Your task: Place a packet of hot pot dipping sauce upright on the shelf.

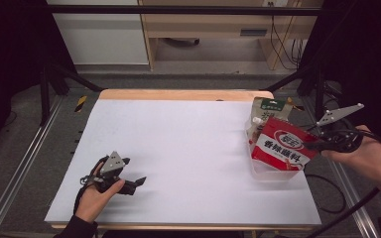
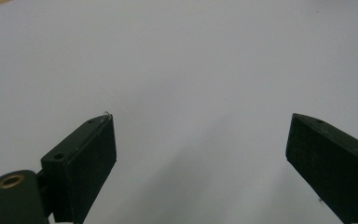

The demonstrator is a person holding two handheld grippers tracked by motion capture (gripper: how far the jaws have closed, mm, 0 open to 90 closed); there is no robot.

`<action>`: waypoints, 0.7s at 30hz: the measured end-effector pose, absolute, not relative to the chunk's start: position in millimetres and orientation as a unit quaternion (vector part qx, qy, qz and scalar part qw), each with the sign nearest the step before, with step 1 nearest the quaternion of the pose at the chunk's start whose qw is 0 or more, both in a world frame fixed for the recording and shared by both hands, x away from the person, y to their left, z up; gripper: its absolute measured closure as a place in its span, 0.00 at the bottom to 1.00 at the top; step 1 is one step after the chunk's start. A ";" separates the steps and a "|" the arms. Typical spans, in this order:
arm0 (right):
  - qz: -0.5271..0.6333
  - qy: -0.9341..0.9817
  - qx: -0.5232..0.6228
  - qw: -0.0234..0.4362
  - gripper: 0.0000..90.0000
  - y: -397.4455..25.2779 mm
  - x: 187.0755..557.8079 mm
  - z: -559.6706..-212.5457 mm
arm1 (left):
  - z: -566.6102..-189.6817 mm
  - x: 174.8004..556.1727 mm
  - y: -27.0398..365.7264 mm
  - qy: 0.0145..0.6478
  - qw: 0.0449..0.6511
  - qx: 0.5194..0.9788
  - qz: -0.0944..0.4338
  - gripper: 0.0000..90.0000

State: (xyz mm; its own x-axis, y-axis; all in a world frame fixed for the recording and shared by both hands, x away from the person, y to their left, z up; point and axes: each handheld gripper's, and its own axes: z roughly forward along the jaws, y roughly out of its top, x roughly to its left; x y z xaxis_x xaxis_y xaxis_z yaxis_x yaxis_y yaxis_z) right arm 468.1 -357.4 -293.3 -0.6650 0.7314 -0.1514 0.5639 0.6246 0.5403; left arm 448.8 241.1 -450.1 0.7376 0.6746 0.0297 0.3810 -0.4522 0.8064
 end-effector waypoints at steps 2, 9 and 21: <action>0.236 0.880 0.366 0.190 0.71 -353.4 468.5 -290.1 | -450.1 448.8 241.1 0.316 0.416 0.834 0.176 0.09; 0.247 0.871 0.363 0.222 0.42 -334.4 475.0 -277.4 | -450.0 448.6 241.0 0.315 0.417 0.834 0.175 0.09; 0.273 0.855 0.375 0.232 0.27 -288.2 503.4 -261.8 | -449.4 448.6 241.8 0.316 0.419 0.833 0.176 0.09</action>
State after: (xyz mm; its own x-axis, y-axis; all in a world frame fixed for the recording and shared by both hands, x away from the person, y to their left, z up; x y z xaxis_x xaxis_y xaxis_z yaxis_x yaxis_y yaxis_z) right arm 503.4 -288.2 -261.8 -0.6106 0.7682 -0.1925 0.5149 0.5698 0.6405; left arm 448.6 241.8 -449.4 0.7381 0.6741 0.0279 0.3798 -0.4493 0.8086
